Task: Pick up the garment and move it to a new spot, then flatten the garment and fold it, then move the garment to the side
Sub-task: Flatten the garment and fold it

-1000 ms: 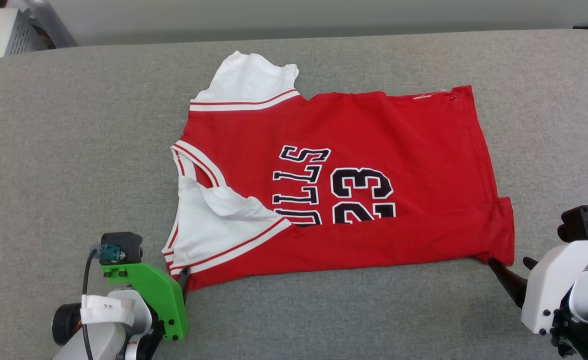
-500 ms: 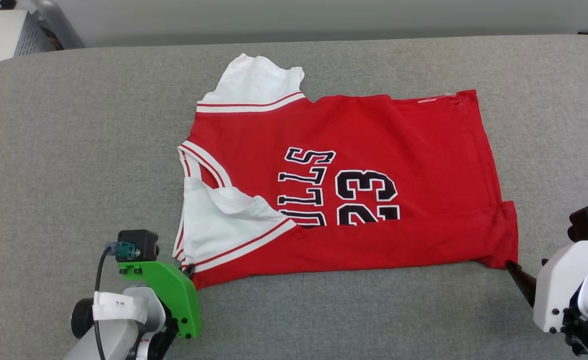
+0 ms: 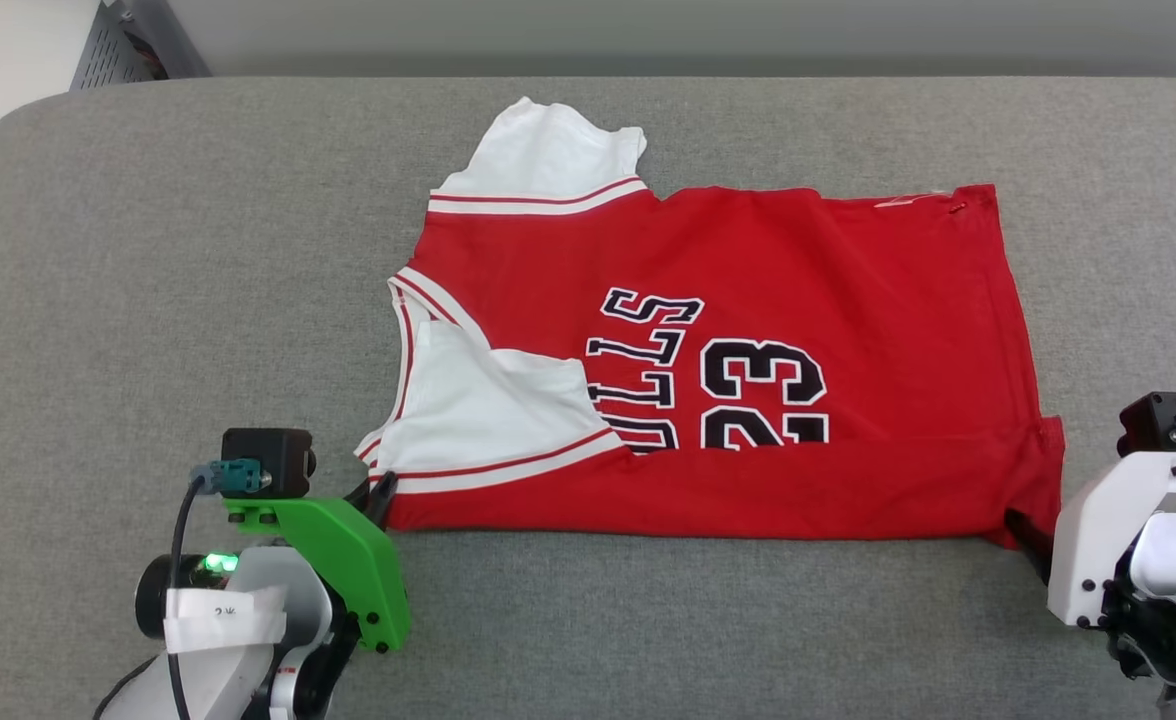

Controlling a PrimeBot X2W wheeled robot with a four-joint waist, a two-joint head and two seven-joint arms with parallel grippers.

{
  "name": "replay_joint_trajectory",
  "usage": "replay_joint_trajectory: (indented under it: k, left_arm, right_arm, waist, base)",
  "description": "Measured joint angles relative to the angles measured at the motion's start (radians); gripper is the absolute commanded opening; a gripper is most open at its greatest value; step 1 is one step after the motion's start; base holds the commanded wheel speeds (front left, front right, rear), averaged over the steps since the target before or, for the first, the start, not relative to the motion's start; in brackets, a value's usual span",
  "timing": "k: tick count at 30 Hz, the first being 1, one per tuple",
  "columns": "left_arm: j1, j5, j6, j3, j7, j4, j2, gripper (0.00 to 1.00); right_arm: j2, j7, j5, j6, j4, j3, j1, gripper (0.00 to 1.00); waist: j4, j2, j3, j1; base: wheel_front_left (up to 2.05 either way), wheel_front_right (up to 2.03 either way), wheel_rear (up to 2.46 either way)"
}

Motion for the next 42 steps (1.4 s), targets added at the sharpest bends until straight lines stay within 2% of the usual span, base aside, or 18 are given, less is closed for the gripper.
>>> replay_joint_trajectory:
  k: [11,12,13,27,42]
  left_arm:
    - [0.000,0.006,0.019,-0.017,0.023,-0.044,0.010,0.00]
    - [0.000,0.007,0.019,-0.018,0.023,-0.045,0.010,0.00]
    - [0.000,0.007,0.019,-0.020,0.024,-0.045,0.010,0.00]
    - [0.044,-0.005,0.018,-0.041,0.045,-0.006,0.018,0.00]
    - [0.166,-0.030,0.032,-0.043,0.054,-0.048,0.059,0.00]
  right_arm:
    - [0.002,-0.021,-0.003,0.000,0.117,0.020,-0.041,1.00]
    - [-0.001,-0.020,-0.002,0.000,0.124,0.021,-0.042,0.48]
    - [-0.005,-0.021,-0.002,0.000,0.130,0.021,-0.044,0.00]
    - [-0.047,-0.004,0.066,0.000,0.121,0.023,-0.004,0.00]
    - [-0.084,0.108,0.125,0.000,-0.019,-0.032,0.166,0.00]
  waist:
    - [0.018,0.0000,0.033,0.0000]
    - [0.020,0.0000,0.035,0.0000]
    - [0.024,0.0000,0.038,0.0000]
    - [0.020,0.0000,-0.047,0.0000]
    - [0.020,0.0000,-0.152,-0.0001]
  base:
    - [0.00,0.00,0.00]
    - [0.00,0.00,0.00]
    - [0.00,0.00,0.00]
    - [0.00,0.00,0.00]
    - [0.00,0.00,0.00]
